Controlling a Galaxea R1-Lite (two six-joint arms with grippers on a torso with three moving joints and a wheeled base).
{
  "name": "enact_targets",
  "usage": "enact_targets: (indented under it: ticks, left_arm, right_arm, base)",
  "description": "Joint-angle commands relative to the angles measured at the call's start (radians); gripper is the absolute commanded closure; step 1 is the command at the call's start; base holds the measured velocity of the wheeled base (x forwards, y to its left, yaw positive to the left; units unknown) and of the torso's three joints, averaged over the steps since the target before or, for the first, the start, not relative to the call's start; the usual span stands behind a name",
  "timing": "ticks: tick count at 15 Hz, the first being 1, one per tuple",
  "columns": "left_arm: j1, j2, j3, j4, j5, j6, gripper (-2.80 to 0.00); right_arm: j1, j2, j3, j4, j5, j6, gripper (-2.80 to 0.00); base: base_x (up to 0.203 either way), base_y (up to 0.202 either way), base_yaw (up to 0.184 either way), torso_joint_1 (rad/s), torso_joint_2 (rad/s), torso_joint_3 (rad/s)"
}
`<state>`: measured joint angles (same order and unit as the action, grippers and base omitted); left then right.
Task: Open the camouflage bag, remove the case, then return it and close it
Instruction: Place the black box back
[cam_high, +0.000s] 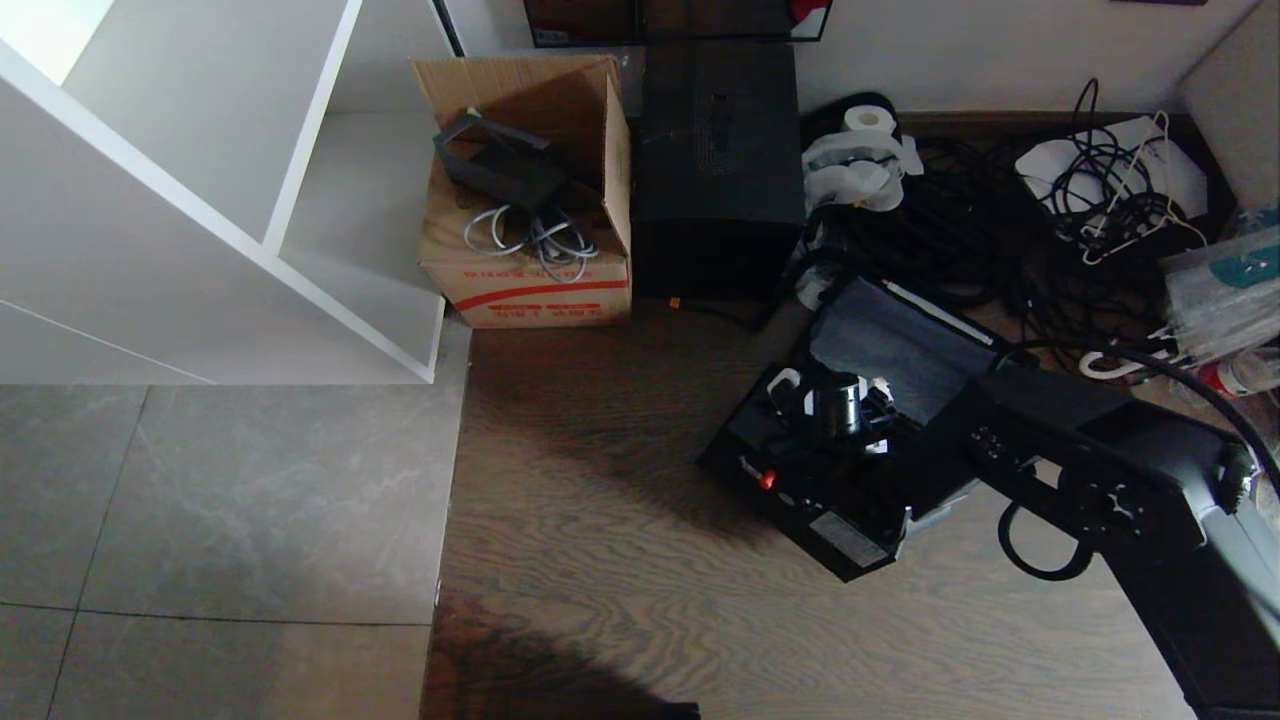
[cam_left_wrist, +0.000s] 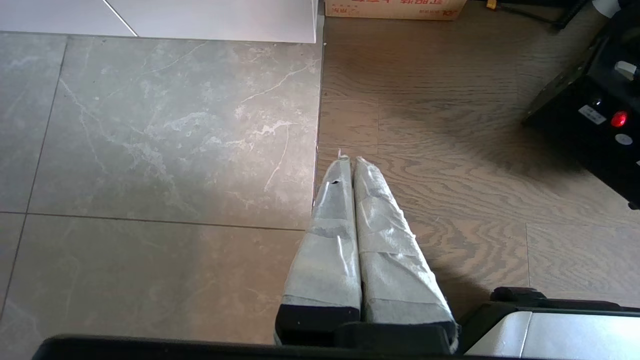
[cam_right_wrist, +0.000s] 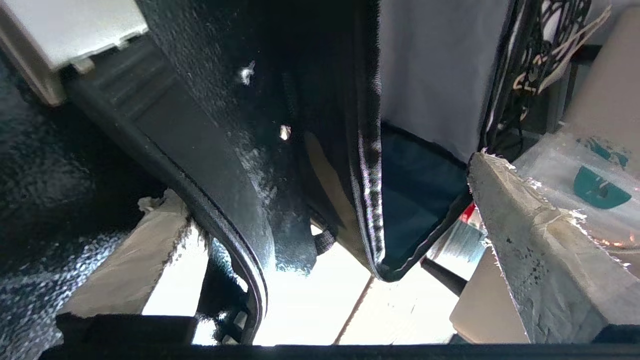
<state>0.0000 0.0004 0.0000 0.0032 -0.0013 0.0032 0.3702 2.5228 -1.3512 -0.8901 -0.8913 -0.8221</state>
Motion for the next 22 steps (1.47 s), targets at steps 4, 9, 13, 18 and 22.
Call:
enact_targets:
  ticks: [4,9,13,18,22]
  left_arm:
    - [0.0,0.0,0.0,0.0,0.0,0.0,0.0]
    - [0.0,0.0,0.0,0.0,0.001,0.0,0.0]
    - [0.0,0.0,0.0,0.0,0.0,0.0,0.0]
    - [0.0,0.0,0.0,0.0,0.001,0.0,0.0]
    - [0.0,0.0,0.0,0.0,0.0,0.0,0.0]
  right_arm:
    - [-0.022,-0.006,-0.002,-0.007,0.057,-0.034,-2.8]
    - [-0.025,-0.013,0.004,-0.011,0.062,-0.05,-2.8]
    - [-0.025,-0.019,0.018,-0.003,0.06,-0.051,0.0]
    - [-0.025,-0.024,0.009,-0.001,0.061,-0.049,0.0]
    - [-0.024,-0.027,0.03,-0.01,0.06,-0.043,0.0]
  base:
    - [0.0,0.0,0.0,0.0,0.0,0.0]
    - [0.0,0.0,0.0,0.0,0.0,0.0]
    - [0.0,0.0,0.0,0.0,0.0,0.0]
    - [0.0,0.0,0.0,0.0,0.0,0.0]
    - [0.0,0.0,0.0,0.0,0.0,0.0]
